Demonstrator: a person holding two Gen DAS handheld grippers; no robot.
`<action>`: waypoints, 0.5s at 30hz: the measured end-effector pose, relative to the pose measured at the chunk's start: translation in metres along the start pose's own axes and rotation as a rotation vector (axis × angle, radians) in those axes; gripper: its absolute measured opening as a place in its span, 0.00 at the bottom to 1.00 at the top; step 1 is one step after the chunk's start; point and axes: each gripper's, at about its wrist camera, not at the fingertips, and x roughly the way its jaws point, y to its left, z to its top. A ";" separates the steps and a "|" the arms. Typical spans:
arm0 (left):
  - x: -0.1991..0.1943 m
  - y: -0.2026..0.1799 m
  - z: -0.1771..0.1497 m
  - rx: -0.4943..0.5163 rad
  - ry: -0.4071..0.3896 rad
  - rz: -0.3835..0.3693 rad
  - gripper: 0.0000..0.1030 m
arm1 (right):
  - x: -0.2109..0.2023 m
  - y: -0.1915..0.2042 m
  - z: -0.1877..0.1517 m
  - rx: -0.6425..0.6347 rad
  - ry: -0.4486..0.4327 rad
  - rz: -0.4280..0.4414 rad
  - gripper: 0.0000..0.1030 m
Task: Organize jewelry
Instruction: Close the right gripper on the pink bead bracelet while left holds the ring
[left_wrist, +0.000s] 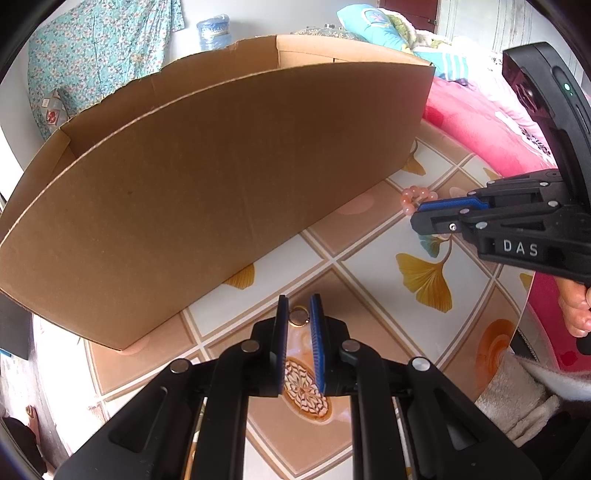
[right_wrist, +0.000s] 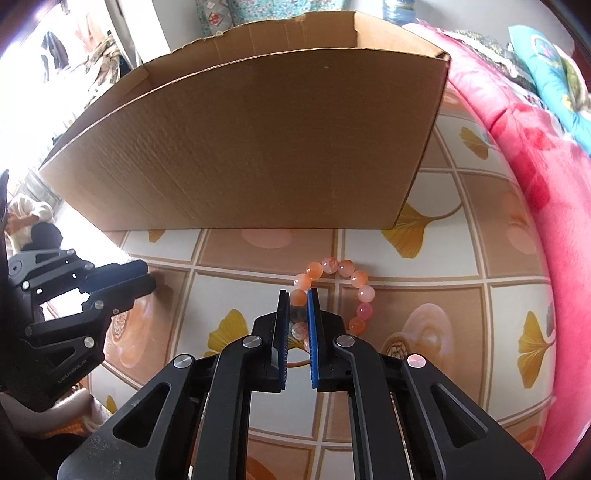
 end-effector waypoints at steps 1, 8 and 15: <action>0.000 0.000 0.000 0.000 -0.001 0.000 0.11 | 0.000 -0.002 0.001 0.016 -0.001 0.010 0.07; -0.002 -0.002 0.000 0.001 -0.006 0.009 0.11 | -0.011 -0.017 0.007 0.079 -0.031 0.055 0.07; -0.005 -0.004 0.000 0.000 -0.017 0.017 0.11 | -0.030 -0.041 0.012 0.132 -0.066 0.097 0.07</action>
